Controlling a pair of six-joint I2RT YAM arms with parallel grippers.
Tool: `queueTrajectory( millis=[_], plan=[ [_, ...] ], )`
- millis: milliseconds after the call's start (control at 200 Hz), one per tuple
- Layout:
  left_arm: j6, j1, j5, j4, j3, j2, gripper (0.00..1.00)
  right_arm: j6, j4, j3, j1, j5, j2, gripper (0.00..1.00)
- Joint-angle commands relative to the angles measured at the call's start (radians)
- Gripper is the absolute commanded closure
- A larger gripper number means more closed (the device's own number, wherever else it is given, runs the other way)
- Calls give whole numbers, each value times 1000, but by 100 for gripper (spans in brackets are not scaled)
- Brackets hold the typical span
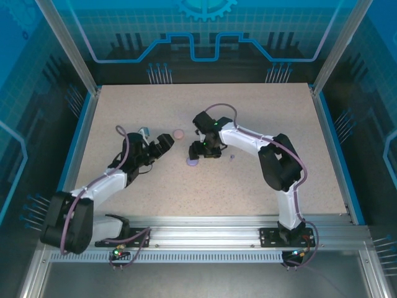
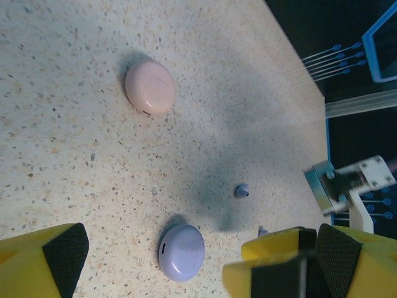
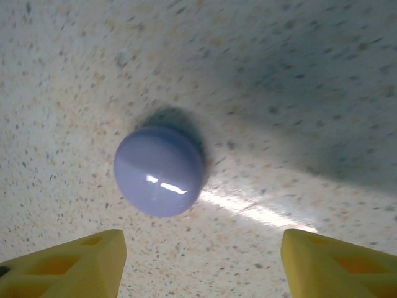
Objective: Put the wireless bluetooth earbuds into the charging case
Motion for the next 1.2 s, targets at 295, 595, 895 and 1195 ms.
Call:
queueTrajectory(
  millis=[295, 595, 895, 1195],
  plan=[
    [-20, 28, 67, -119, 119, 171, 1, 21, -127, 168, 106, 208, 139, 7],
    [-88, 65, -15, -134, 96, 161, 1, 113, -232, 336, 137, 251, 270, 16],
    [-93, 78, -10, -130, 95, 144, 1, 25, -257, 382, 144, 247, 323, 32],
    [-89, 78, 40, -127, 112, 150, 1, -182, -216, 338, 134, 185, 310, 49]
  ],
)
